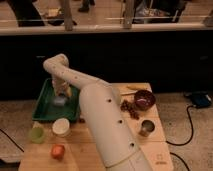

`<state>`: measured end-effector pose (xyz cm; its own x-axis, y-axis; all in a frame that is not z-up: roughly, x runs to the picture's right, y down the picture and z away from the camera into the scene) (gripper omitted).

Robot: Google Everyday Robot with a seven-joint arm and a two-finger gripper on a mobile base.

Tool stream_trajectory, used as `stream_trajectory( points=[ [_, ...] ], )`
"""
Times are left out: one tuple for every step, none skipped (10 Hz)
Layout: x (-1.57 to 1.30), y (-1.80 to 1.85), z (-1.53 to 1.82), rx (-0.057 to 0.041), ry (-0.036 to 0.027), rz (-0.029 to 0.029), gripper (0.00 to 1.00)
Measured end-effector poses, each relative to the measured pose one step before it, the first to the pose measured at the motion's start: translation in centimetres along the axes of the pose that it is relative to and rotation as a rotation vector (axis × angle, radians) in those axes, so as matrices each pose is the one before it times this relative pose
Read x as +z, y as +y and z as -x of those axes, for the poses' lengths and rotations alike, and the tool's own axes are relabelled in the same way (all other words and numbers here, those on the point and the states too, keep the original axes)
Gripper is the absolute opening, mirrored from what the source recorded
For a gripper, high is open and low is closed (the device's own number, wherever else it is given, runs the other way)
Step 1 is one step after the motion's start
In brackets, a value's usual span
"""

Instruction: Wipe tray with sponge

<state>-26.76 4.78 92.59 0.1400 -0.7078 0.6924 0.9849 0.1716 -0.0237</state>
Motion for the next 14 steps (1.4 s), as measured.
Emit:
stream_trajectory(
  points=[
    [0.103, -0.032, -0.007, -0.00446, -0.00585, -0.00054, 0.80],
    [0.056, -0.088, 0.017, -0.00335, -0.00320, -0.00061, 0.80],
    [0.103, -0.129, 0.034, -0.00471, -0.00510, -0.00056, 0.80],
    [0.075, -0.095, 0.007, -0.00313, -0.00436, -0.00203, 0.80],
    [0.105, -0.028, -0.007, -0.00186, -0.00335, -0.00067, 0.80],
    [0.064, -0.081, 0.038, -0.00259, -0.00272, -0.00081, 0.80],
    [0.052, -0.089, 0.036, -0.00165, -0.00119, -0.00082, 0.80],
    [0.143, -0.023, 0.139, -0.00262, -0.00237, 0.00134, 0.80],
    [0.025, 0.059, -0.018, 0.00204, 0.00346, -0.00507, 0.80],
    [0.035, 0.049, -0.070, 0.00265, 0.00395, -0.00597, 0.80],
    [-0.026, -0.041, -0.030, 0.00166, 0.00255, -0.00447, 0.80],
    [0.008, -0.075, 0.032, -0.00070, -0.00012, -0.00091, 0.80],
    [0.003, -0.034, 0.025, -0.00041, -0.00034, -0.00031, 0.80],
    [-0.004, -0.008, 0.010, 0.00003, -0.00031, -0.00042, 0.80]
  ],
)
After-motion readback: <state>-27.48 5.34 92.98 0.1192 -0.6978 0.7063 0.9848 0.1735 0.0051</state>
